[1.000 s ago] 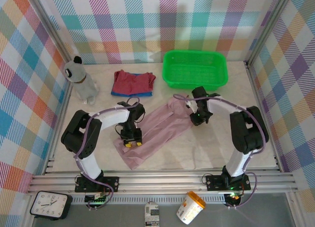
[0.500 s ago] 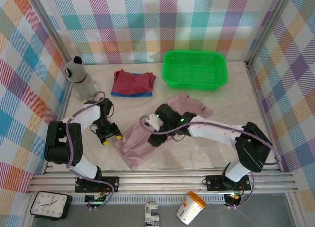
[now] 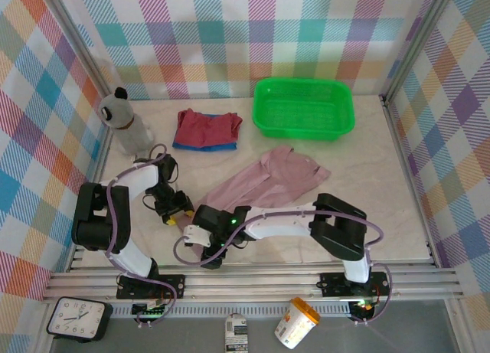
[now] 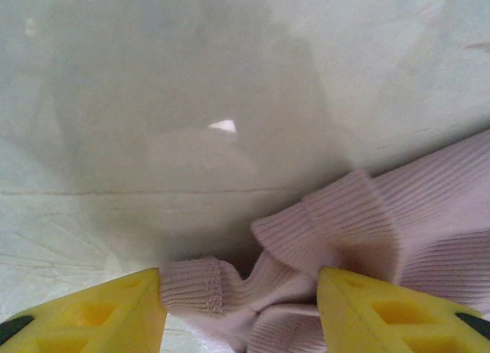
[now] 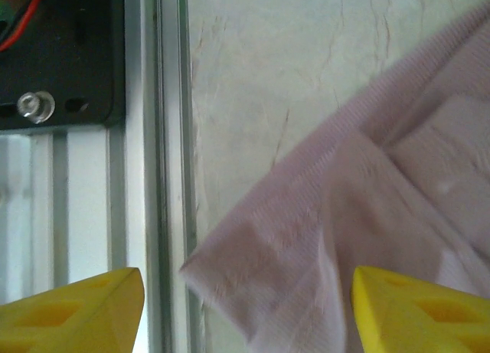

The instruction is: Fold and stack the tank tops

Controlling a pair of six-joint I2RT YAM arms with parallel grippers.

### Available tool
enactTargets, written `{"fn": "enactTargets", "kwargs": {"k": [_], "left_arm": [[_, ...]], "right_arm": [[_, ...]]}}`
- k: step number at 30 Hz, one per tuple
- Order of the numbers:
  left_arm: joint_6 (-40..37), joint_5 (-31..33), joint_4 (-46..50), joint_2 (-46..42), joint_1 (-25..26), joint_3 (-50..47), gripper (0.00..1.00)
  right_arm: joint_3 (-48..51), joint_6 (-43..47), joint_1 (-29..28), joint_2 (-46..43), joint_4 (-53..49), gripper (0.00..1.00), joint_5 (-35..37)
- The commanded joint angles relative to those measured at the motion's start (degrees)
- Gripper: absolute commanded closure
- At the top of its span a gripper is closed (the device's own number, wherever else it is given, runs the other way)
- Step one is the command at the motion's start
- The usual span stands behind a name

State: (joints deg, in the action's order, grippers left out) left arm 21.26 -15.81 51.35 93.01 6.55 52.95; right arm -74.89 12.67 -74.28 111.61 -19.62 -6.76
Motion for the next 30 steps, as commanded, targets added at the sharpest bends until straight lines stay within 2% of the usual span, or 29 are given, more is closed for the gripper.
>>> {"fn": "enactTargets", "kwargs": {"k": [1, 8, 10, 13, 16, 18, 21, 25, 30], "left_arm": [[-1.66, -0.67, 0.84, 1.39, -0.42, 1.49, 0.46], [-2.17, -4.26, -1.38, 5.08, -0.27, 0.33, 0.48], [-2.45, -4.66, -1.67, 5.88, -0.06, -0.10, 0.52], [-2.75, -4.58, -2.31, 7.08, -0.04, -0.68, 0.64], [-3.04, -5.30, -2.21, 7.73, 0.07, -0.18, 0.75], [-3.57, -3.36, -0.19, 6.83, 0.00, 1.22, 0.86], [-4.01, -0.37, 3.25, 4.54, -0.04, 3.59, 0.97], [-4.10, -1.29, 6.79, 2.61, 0.15, 6.60, 1.00], [-2.72, -4.00, 9.60, 0.59, 1.11, 11.10, 1.00]], "right_arm": [[-3.79, 3.98, -0.62, 3.96, -0.09, 0.29, 3.25], [-5.52, 7.10, -1.77, 8.80, -3.44, 0.32, 5.63], [-6.77, 7.80, -1.76, 10.63, -5.18, 0.37, 6.74], [-7.49, 7.90, -1.64, 11.20, -5.94, 0.48, 8.25], [-8.34, 6.92, -1.33, 10.50, -6.21, 0.65, 7.49], [-8.80, 5.91, -0.81, 9.80, -6.12, 0.76, 6.43], [-10.28, 5.71, -0.60, 9.02, -6.31, 0.86, 5.28], [-11.18, 2.89, 0.80, 6.41, -5.89, 0.93, 2.28], [-7.88, -1.80, 4.49, 0.23, -5.08, 0.93, -2.22]]}}
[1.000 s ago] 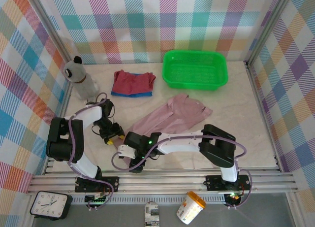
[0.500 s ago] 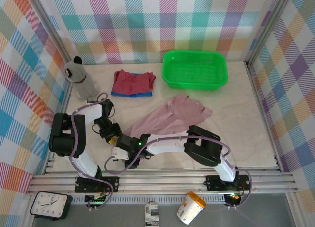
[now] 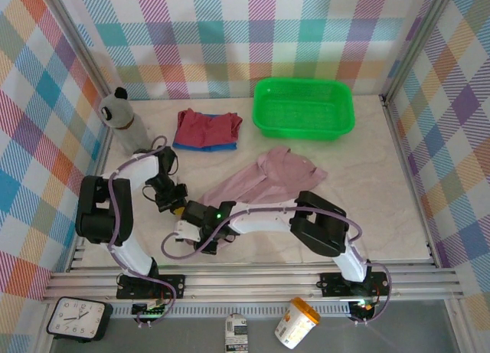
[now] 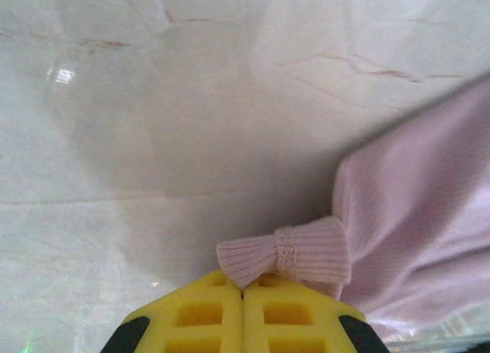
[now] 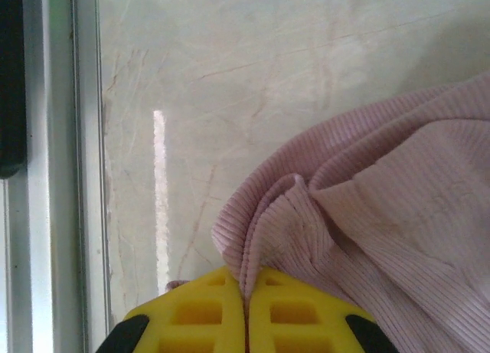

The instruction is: Fold and stack the tank tops

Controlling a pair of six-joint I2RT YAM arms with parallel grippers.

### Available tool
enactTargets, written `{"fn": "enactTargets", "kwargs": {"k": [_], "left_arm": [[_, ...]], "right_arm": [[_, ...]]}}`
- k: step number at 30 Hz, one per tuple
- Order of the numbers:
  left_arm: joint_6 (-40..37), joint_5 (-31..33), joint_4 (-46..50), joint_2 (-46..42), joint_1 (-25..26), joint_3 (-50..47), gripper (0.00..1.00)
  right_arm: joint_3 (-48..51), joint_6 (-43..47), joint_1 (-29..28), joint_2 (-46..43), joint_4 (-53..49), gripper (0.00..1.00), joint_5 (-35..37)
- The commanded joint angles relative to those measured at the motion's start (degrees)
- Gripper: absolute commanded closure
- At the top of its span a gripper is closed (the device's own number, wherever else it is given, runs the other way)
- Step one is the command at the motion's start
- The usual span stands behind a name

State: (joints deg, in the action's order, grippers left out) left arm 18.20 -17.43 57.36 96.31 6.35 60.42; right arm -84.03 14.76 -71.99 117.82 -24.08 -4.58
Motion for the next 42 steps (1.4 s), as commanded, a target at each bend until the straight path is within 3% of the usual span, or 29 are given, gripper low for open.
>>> {"fn": "enactTargets", "kwargs": {"k": [1, 9, 15, 27, 42], "left_arm": [[0.73, -2.59, 4.04, -2.73, 1.88, 4.94, 1.00], [3.54, -5.04, 5.60, 3.44, 7.18, 17.08, 0.98], [4.74, -5.27, 6.74, 12.31, 11.73, 29.72, 0.96], [6.18, -6.04, 10.37, 30.40, 16.27, 54.05, 0.95], [8.39, -9.99, 8.96, 44.79, 18.49, 70.39, 0.92]], "right_arm": [[2.20, -4.86, 2.94, -7.23, -0.43, 0.94, -5.27], [14.76, -15.45, 13.19, -18.80, 4.16, 0.94, -12.69], [21.95, -18.00, 19.90, -23.38, 5.68, 0.94, -14.94], [28.64, -20.35, 31.99, -26.09, 8.47, 0.93, -18.61], [31.73, -19.65, 40.32, -20.94, 10.67, 0.90, -20.12]]}}
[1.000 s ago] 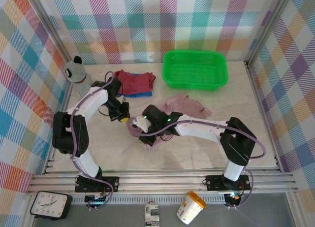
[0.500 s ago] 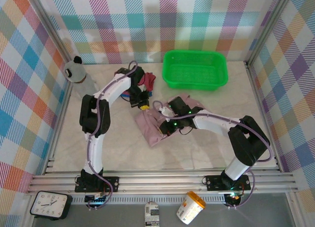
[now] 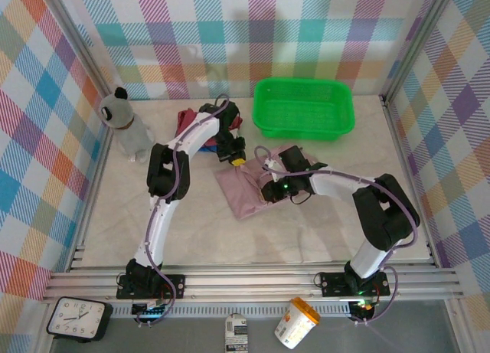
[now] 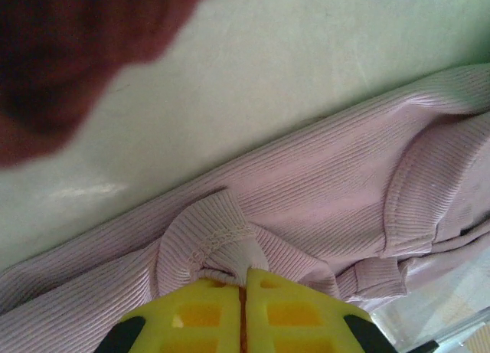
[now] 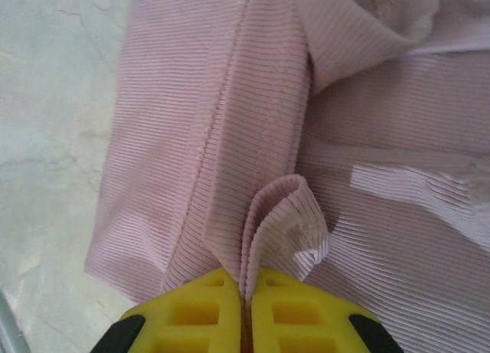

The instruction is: Fold and stack the tank tops

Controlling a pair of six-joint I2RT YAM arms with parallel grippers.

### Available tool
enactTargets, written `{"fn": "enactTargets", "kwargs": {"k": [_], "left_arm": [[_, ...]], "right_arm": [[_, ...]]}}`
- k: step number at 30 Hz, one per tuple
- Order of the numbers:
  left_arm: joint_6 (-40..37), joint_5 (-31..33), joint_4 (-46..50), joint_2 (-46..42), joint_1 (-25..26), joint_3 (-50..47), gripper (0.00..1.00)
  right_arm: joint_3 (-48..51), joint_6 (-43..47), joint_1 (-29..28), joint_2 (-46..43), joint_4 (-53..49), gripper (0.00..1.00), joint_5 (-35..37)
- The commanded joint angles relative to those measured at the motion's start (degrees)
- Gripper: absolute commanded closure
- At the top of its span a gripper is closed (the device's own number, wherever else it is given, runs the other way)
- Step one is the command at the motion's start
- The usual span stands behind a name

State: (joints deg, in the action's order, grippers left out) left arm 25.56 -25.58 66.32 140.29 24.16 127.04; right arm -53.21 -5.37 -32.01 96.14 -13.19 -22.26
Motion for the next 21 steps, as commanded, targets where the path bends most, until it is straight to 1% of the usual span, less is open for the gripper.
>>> {"fn": "enactTargets", "kwargs": {"k": [1, 6, 9, 14, 16, 18, 21], "left_arm": [[1.07, -1.76, 0.32, 1.18, 0.83, 4.60, 0.92], [1.07, -3.19, -1.47, 1.56, 1.41, 5.16, 0.91], [0.76, -3.95, -2.53, 1.61, 1.81, 5.77, 0.91], [0.53, -2.30, -2.02, -0.45, 2.11, 7.91, 0.91], [1.01, -2.93, -3.40, -0.89, 2.04, 8.14, 0.91], [1.42, -3.88, -3.07, 0.74, 2.18, 9.87, 0.89], [1.86, -5.32, -3.27, 3.30, 2.45, 10.77, 0.88]], "right_arm": [[1.07, 0.68, 0.50, 0.71, -0.34, 0.90, -2.43], [2.62, 0.35, 1.98, -0.03, 0.31, 0.88, -1.51], [2.92, 0.45, 2.21, -1.40, 1.17, 0.88, -2.55], [2.30, 0.63, 2.13, -6.01, 1.11, 0.88, -4.65], [1.54, 0.62, 2.29, -6.94, -0.93, 0.87, -3.07], [1.15, 0.20, 3.03, -7.26, -1.95, 0.86, -1.79], [0.21, 1.29, 3.56, -5.36, -4.33, 0.84, -0.79]]}}
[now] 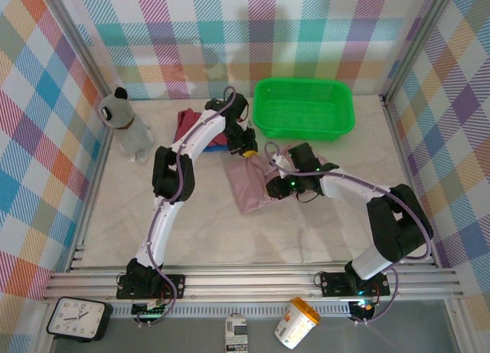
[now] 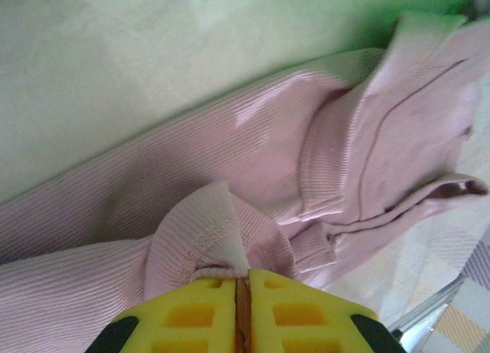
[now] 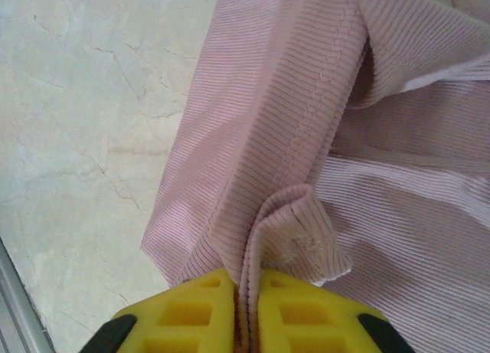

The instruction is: Fold and stack the tank tops

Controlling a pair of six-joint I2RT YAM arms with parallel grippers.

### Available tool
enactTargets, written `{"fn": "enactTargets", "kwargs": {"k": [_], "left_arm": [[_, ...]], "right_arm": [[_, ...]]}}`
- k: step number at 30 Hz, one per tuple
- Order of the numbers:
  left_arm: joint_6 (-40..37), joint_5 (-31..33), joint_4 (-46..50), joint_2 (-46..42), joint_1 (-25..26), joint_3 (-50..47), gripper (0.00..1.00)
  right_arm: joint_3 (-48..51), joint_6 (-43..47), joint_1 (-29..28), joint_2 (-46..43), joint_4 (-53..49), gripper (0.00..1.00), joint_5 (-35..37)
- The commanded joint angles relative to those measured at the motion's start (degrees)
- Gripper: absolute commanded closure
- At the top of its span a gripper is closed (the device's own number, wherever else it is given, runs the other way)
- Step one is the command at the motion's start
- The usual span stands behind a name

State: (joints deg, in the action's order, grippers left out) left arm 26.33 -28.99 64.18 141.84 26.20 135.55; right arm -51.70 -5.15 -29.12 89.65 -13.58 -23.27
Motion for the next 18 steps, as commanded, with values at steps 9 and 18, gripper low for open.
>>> {"fn": "enactTargets", "kwargs": {"k": [9, 18], "left_arm": [[0.96, -3.79, -6.28, 6.31, 0.86, 4.26, 0.78], [-2.87, 4.24, -1.27, 0.08, 0.43, 7.63, 0.61]], "right_arm": [[0.35, -0.83, 3.20, 5.23, -3.81, 0.77, 5.72], [-1.46, -0.53, 3.90, -2.65, -8.50, 0.63, 13.14]]}}
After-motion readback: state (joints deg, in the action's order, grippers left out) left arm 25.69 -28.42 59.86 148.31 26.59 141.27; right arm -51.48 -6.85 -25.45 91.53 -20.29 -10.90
